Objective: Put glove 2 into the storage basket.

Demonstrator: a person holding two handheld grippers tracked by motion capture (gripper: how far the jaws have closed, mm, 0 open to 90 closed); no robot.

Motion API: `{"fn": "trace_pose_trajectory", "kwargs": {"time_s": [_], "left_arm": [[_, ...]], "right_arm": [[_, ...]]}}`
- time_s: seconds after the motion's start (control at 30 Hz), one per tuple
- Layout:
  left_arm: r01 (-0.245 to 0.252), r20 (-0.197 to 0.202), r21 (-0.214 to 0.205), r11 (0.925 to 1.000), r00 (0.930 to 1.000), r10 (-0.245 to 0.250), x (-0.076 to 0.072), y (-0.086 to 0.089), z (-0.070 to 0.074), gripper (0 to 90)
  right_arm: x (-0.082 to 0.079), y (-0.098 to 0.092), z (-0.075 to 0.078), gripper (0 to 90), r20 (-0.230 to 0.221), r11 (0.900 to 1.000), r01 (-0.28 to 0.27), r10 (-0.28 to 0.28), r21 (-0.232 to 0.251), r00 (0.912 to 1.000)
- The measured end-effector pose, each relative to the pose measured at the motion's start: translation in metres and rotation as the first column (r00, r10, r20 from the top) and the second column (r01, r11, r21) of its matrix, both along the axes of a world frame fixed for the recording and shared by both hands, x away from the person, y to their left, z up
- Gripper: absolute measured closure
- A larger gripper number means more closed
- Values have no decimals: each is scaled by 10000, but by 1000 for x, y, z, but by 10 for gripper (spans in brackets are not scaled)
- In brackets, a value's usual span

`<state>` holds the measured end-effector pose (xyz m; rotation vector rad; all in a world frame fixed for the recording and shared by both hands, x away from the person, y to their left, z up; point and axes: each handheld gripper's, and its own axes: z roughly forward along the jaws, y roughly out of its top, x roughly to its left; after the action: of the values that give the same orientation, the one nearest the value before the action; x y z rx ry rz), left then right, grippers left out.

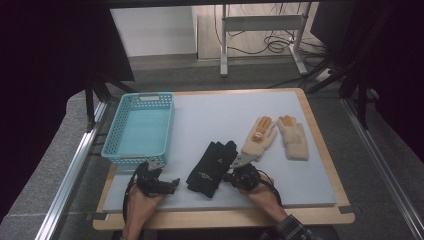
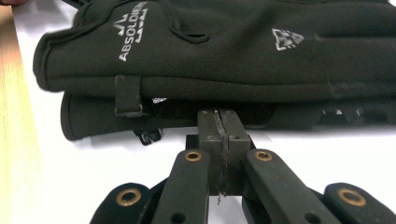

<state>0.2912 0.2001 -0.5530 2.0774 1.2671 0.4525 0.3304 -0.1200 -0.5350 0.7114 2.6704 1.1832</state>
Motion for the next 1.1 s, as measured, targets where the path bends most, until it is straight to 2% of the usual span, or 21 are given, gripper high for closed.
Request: {"fn": "trace_pose_trajectory", "kwargs": {"time_s": [0.13, 0.23, 0.47, 0.6, 0.7, 0.8, 0.93, 1.1], "left_arm": [[-33, -43, -89, 10000, 10000, 33, 0, 0, 0, 0], [-163, -20, -98, 9998, 9999, 163, 0, -1, 0, 5], [-188, 17, -139, 9997, 9998, 188, 0, -1, -1, 4], [-188, 24, -148, 9997, 9998, 188, 0, -1, -1, 2], [-189, 31, -154, 9997, 9998, 189, 0, -1, -1, 2], [-189, 30, -155, 9997, 9998, 189, 0, -1, -1, 3], [-187, 29, -155, 9997, 9998, 188, 0, -1, -1, 2], [-189, 22, -161, 9997, 9998, 190, 0, -1, -1, 2]], "right_arm": [[0, 6, -1, 873, 57, 10000, -82, 82, 0, 10000], [-1, 3, 1, 849, 161, 9999, -18, 20, -129, 9999], [1, -21, 9, 771, 484, 9982, 596, -590, -111, 9971], [4, -41, 13, 683, 550, 9936, 1127, -1125, -6, 9921], [5, -57, 15, 588, 612, 9885, 1511, -1511, 47, 9866], [7, -73, 16, 505, 715, 9797, 2003, -2002, 65, 9771], [11, -97, 17, 396, 733, 9633, 2681, -2682, 116, 9606], [14, -119, 16, 290, 786, 9446, 3281, -3274, 39, 9416]]}}
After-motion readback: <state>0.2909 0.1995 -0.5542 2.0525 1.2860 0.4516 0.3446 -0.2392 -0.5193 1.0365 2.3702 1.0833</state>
